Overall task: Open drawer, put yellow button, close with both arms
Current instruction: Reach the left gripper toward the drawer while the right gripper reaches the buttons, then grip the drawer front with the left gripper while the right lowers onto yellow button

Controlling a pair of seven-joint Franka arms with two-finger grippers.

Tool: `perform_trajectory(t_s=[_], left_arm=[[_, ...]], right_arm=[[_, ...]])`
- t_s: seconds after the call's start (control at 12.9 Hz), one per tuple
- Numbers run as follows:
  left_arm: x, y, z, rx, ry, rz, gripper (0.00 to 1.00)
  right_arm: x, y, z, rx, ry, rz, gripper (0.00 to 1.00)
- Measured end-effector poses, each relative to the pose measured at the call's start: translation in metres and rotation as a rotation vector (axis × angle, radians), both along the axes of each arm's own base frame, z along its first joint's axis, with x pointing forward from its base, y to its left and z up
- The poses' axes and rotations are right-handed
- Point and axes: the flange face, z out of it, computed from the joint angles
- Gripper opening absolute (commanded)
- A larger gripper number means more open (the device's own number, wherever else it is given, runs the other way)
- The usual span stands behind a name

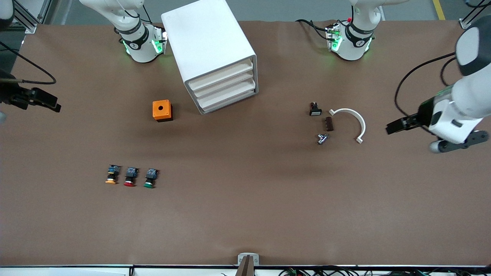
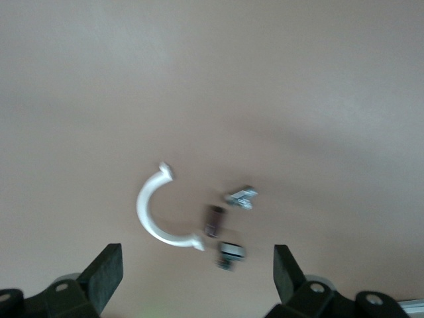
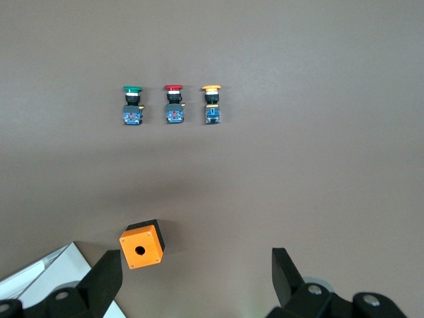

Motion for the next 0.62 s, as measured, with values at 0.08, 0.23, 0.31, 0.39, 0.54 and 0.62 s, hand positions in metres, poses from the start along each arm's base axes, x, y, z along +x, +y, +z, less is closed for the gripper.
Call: perform_trajectory(t_s=[0.08,0.23,0.31,0.39,0.54,0.62], left_arm=[[-0.002,-0.023,-0.007,0.003,0.026,0.073,1.00],[-0.011,-0.075,-0.022,0.036,0.073,0.206,1.00],[-0.017,-0.102,-0.031,0.057,0.097,0.263,1.00],[-0.023,-0.127,-0.044,0.079,0.126,0.319,1.00],[-0.032,-0.168,-0.077,0.105,0.209,0.426,1.00],[-0.035,-0.184,-0.096,0.120,0.258,0.490,1.00]], right_arm=[[0.008,-0.002,-0.016,0.002,0.020,-0.002,1.00],[0.022,-0.007,-0.051,0.006,0.071,-0.009,0.99],[0.029,-0.010,-0.069,0.009,0.095,-0.013,0.99],[0.036,-0.012,-0.086,0.010,0.109,-0.016,0.99],[0.049,-0.016,-0.124,0.014,0.137,-0.019,0.99],[0.056,-0.019,-0.144,0.015,0.146,-0.023,0.99]])
